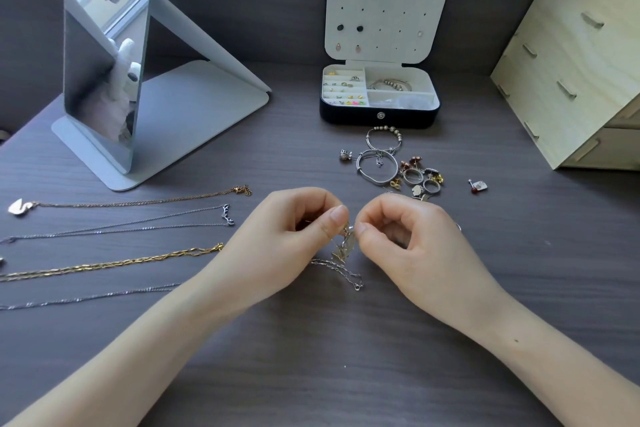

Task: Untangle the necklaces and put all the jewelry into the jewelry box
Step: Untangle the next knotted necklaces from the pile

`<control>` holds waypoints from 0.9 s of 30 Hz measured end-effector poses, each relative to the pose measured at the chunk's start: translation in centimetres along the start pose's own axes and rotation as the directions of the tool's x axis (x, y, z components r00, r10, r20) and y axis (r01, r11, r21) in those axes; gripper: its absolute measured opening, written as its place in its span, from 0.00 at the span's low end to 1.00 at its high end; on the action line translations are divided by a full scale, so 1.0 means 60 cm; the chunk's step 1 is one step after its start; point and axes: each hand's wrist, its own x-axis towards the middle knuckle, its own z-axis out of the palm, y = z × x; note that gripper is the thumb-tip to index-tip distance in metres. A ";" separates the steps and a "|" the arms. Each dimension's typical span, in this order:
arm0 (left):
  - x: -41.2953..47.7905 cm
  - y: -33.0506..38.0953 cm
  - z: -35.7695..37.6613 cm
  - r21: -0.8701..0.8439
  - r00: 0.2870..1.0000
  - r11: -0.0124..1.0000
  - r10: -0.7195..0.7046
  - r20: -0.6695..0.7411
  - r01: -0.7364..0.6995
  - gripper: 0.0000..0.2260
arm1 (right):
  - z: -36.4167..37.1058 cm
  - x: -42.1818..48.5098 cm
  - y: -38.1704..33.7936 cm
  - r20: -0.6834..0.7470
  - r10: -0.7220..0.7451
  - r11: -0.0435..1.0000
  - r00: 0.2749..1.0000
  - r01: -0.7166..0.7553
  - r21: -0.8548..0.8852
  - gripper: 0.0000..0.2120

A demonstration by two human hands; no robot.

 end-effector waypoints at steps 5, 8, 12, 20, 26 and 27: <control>0.001 0.003 -0.006 -0.047 0.999 0.999 -0.021 -0.039 0.019 0.10 | 0.001 -0.002 -0.003 0.032 -0.055 0.997 0.998 0.053 0.062 0.05; 0.002 -0.001 -0.006 -0.006 0.998 1.000 -0.025 -0.052 0.025 0.11 | 0.002 -0.003 -0.004 0.033 -0.040 0.998 0.999 0.038 0.055 0.05; 0.001 -0.007 -0.004 0.047 0.999 0.999 -0.005 -0.037 0.007 0.13 | -0.001 -0.002 -0.006 0.025 0.009 0.995 1.000 -0.011 0.100 0.05; -0.002 -0.001 -0.007 0.061 0.999 0.997 -0.041 0.014 0.040 0.11 | -0.005 0.002 -0.006 0.020 0.076 0.991 0.997 -0.078 0.112 0.08; -0.004 0.003 -0.006 0.142 0.998 0.988 -0.058 -0.006 0.058 0.08 | -0.005 0.002 -0.007 0.020 0.103 0.987 0.994 -0.105 0.119 0.08; -0.004 0.004 -0.006 0.154 0.998 0.986 -0.055 -0.016 0.056 0.08 | -0.005 0.002 -0.007 0.019 0.104 0.987 0.994 -0.105 0.118 0.08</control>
